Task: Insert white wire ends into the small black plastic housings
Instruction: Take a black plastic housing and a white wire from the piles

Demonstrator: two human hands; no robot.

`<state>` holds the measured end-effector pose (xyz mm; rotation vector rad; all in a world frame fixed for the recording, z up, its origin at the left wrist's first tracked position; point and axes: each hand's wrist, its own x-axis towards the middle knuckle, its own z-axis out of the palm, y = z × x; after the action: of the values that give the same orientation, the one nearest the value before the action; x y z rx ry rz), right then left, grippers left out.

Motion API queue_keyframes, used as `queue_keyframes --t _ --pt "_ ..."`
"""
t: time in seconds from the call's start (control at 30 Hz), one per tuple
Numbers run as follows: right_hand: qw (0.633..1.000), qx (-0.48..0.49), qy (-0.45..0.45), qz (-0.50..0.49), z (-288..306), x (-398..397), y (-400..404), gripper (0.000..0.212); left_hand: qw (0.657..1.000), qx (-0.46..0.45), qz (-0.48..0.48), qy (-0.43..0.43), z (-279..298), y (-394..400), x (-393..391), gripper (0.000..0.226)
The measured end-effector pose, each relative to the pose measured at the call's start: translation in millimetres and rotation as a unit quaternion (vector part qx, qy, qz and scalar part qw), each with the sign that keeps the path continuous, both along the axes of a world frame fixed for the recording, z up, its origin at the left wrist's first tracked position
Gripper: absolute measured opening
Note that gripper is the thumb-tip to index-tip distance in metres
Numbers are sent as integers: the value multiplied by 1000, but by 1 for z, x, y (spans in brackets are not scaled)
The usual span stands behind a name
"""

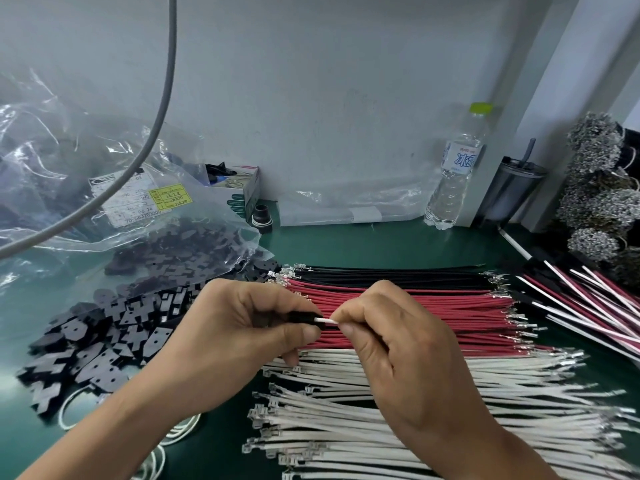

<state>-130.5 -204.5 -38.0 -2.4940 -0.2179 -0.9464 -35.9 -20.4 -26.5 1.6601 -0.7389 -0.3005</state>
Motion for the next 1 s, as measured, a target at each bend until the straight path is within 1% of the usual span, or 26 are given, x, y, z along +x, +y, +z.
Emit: queue_keyframes --t 0.07,0.13,0.27,0.5,0.63,0.67,0.73,0.8,0.87,0.93,1.0 --pt "1000 19 13 -2 2 0 -4 12 1000 -15 4 23 0 1 1 21" --pt "1000 -12 13 -19 4 0 -6 15 999 -21 6 36 0 1 2 23" --pt "997 -77 -12 -28 2 2 -2 20 1000 -7 0 28 -1 0 2 20" --pt "991 -128 -36 -21 -2 3 -2 22 1000 -4 -11 -3 -1 0 2 16" --pt "985 -138 -88 -50 10 5 -10 24 999 -53 -2 9 6 5 6 23" --pt "986 -134 -88 -52 12 5 -12 24 998 -65 3 5 7 7 8 24" --pt "988 -128 -46 -78 11 3 -14 28 995 -93 28 5 6 12 14 25" --pt "987 -123 -19 -99 11 1 -17 30 989 -127 63 30 5 16 21 28" --pt "986 -114 -58 -111 18 -1 -21 23 985 -140 87 47 5 19 24 30" --pt "980 -96 -139 -106 33 -3 -22 21 985 -108 136 3 4 23 30 29" --pt "967 -105 -200 -115 54 -13 -25 21 978 -46 194 -56 4 30 36 13"
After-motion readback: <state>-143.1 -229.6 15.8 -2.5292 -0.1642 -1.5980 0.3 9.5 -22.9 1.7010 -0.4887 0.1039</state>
